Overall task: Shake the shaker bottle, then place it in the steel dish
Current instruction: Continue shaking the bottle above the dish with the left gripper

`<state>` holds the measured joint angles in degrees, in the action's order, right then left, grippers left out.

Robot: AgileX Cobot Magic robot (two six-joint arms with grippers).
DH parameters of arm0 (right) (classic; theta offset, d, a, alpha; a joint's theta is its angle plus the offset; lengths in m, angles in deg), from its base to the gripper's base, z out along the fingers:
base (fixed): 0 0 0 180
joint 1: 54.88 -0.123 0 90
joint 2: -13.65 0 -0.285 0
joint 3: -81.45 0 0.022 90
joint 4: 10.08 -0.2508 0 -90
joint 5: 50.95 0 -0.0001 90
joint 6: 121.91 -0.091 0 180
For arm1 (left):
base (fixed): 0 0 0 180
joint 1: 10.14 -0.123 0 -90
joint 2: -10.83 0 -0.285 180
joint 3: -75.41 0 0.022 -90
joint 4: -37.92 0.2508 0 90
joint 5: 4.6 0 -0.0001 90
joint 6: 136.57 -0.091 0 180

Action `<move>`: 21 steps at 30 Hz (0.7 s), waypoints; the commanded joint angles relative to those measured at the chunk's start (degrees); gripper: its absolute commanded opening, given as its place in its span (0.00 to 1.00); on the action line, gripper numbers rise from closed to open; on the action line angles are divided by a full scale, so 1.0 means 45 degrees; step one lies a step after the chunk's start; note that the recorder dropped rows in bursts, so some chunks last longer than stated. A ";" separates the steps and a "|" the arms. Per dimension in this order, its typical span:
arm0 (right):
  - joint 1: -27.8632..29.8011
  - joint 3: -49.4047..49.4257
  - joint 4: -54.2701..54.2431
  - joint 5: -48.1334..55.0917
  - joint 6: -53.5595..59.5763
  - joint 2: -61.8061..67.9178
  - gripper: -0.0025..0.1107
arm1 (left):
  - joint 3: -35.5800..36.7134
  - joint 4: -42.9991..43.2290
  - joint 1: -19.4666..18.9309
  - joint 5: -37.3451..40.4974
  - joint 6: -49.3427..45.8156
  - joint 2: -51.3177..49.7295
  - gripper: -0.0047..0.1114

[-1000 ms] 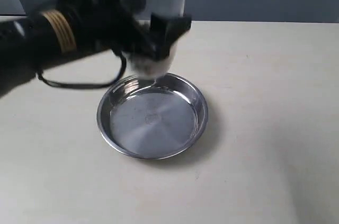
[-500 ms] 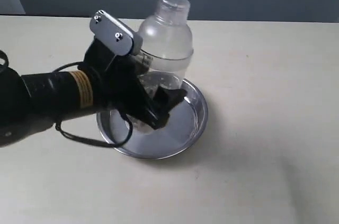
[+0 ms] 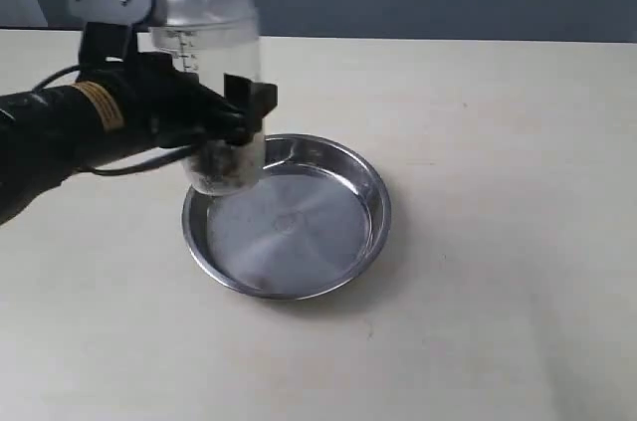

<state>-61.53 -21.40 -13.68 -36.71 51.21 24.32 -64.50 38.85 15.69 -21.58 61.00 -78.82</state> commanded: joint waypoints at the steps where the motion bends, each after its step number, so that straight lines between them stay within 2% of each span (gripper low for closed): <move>1: -0.0024 0.0015 0.0010 -0.0178 0.0045 0.0049 0.01 | -0.0253 0.7636 0.1781 -0.0220 0.1717 0.0682 0.04; 2: -0.0024 0.0015 0.0010 -0.0178 0.0045 0.0049 0.01 | -0.0253 0.7751 0.1916 0.0422 0.1660 0.0777 0.04; 3: -0.0024 0.0015 0.0010 -0.0178 0.0045 0.0049 0.01 | -0.0253 0.6537 0.1606 0.0954 0.1176 0.0777 0.04; 5: -0.0024 0.0015 0.0010 -0.0178 0.0045 0.0049 0.01 | -0.0195 0.3154 0.0207 0.0501 -0.0683 0.0467 0.04; 6: -0.0024 0.0015 0.0010 -0.0178 0.0045 0.0049 0.01 | -0.0168 0.0678 -0.0580 -0.0079 -0.0757 0.0291 0.04; 7: -0.0024 0.0015 0.0010 -0.0178 0.0045 0.0049 0.01 | -0.0168 -0.1111 -0.0915 -0.0573 -0.0053 0.0264 0.04; 8: -0.0024 0.0015 0.0010 -0.0178 0.0045 0.0049 0.01 | -0.0168 -0.1627 -0.0870 -0.0739 0.1116 0.0321 0.04; 9: -0.0024 0.0015 0.0010 -0.0178 0.0045 0.0049 0.01 | -0.0168 0.0189 -0.0466 -0.0739 0.1464 0.0534 0.04; 11: -0.0024 0.0015 0.0010 -0.0178 0.0045 0.0049 0.01 | -0.0168 0.5952 0.0617 -0.0652 0.1774 0.0944 0.04; 12: -0.0024 0.0015 0.0010 -0.0157 0.0045 0.0049 0.01 | -0.0148 0.7496 0.0955 -0.0376 0.1748 0.1081 0.04; 13: -0.0024 0.0015 0.0010 -0.0157 0.0045 0.0049 0.01 | -0.0141 0.7347 0.0929 0.0075 0.1418 0.1077 0.04; 14: -0.0024 0.0015 0.0010 -0.0157 0.0045 0.0049 0.01 | -0.0141 0.5813 0.0530 0.0311 0.0647 0.0911 0.04; 16: -0.0024 0.0015 0.0010 -0.0157 0.0045 0.0049 0.01 | -0.0110 0.0989 -0.0737 -0.0428 -0.0665 0.0313 0.04; 17: -0.0024 0.0015 0.0010 -0.0157 0.0045 0.0049 0.01 | -0.0088 -0.1807 -0.1103 -0.0778 0.0200 0.0100 0.04; 18: -0.0024 0.0015 0.0010 -0.0157 0.0045 0.0049 0.01 | -0.0088 -0.2510 -0.0987 -0.0662 0.1092 0.0097 0.04; 19: -0.0024 0.0015 0.0010 -0.0157 0.0045 0.0049 0.01 | -0.0088 -0.0777 -0.0631 -0.0525 0.1347 0.0221 0.04; 21: -0.0024 0.0015 0.0010 -0.0157 0.0045 0.0049 0.01 | -0.0088 0.4239 0.0605 -0.0339 0.1404 0.0485 0.04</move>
<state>-61.53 -21.40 -13.68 -36.71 51.21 24.32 -64.70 40.28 12.81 -21.32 65.79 -78.08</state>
